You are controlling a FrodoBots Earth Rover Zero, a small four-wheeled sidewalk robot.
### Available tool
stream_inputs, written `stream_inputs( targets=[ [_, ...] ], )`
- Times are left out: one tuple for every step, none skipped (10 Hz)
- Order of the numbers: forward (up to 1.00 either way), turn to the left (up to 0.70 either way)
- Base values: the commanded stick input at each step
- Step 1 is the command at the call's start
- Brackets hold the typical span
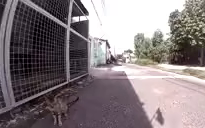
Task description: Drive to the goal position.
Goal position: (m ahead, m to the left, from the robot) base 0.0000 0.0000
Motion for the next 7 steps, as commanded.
stream_inputs(
  targets=[
    [0.00, 0.00],
    [-0.03, 0.00],
    [-0.05, 0.00],
    [-0.08, 0.00],
    [-0.11, 0.00],
    [-0.14, 0.00],
    [-0.17, 0.00]
  ],
)
